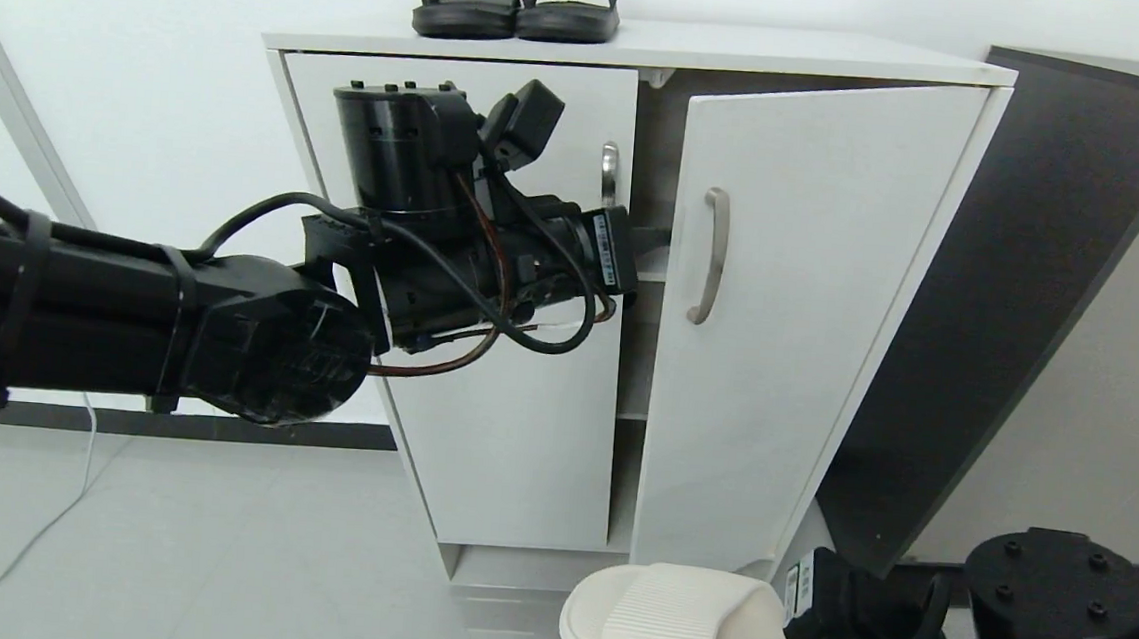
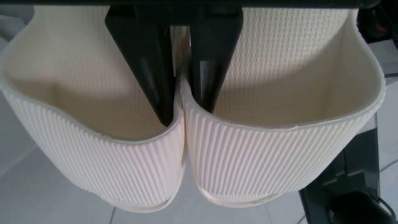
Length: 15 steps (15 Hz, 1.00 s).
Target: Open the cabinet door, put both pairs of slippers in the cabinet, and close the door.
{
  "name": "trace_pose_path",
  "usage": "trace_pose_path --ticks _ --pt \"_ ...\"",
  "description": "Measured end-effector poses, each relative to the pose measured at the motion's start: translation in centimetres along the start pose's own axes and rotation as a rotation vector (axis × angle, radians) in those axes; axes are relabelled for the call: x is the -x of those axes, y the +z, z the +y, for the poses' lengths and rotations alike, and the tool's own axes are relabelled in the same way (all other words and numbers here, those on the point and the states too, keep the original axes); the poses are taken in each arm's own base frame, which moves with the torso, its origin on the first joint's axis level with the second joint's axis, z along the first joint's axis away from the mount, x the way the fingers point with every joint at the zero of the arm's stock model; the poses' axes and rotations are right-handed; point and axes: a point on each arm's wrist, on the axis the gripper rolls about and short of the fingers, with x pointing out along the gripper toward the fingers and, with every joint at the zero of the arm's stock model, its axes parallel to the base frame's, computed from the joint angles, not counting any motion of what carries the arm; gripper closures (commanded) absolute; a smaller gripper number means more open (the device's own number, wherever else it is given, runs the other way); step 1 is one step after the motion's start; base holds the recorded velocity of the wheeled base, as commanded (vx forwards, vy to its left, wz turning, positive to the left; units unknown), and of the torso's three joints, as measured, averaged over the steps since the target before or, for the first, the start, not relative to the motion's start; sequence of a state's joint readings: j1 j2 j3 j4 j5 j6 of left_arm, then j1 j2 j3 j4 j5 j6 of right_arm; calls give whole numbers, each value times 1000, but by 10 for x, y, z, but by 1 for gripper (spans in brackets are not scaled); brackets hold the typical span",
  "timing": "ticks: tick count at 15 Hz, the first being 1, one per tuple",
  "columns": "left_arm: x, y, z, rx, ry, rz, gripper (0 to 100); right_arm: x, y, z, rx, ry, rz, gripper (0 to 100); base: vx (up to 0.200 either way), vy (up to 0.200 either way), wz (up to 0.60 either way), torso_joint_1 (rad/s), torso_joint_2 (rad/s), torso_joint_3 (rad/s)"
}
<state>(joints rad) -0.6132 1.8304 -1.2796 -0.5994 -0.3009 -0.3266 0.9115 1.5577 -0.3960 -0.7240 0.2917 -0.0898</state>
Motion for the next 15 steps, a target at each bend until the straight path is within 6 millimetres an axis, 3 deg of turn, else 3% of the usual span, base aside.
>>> trace_pose_path --ticks 1,5,7,9,11,15 --pt "-2 -2 -7 1 -17 6 100 0 -2 4 4 15 8 100 -200 0 0 7 7 2" --pt "-15 -21 -65 -6 -191 28 100 0 -6 12 13 47 23 100 -150 0 0 1 -1 4" --pt "-22 -21 -72 -20 -220 -55 100 -1 -7 12 12 47 26 100 0 0 0 0 0 0" --pt "-25 -22 -55 -22 -142 -103 100 -2 -6 10 5 38 25 100 0 0 0 0 0 0" --pt "-17 -16 -20 -30 -24 -143 100 -4 -2 -2 -12 -5 14 100 0 0 0 0 0 0" --pt "25 -1 25 -42 143 -174 100 -7 1 -22 -44 -77 6 100 0 0 0 0 0 0"
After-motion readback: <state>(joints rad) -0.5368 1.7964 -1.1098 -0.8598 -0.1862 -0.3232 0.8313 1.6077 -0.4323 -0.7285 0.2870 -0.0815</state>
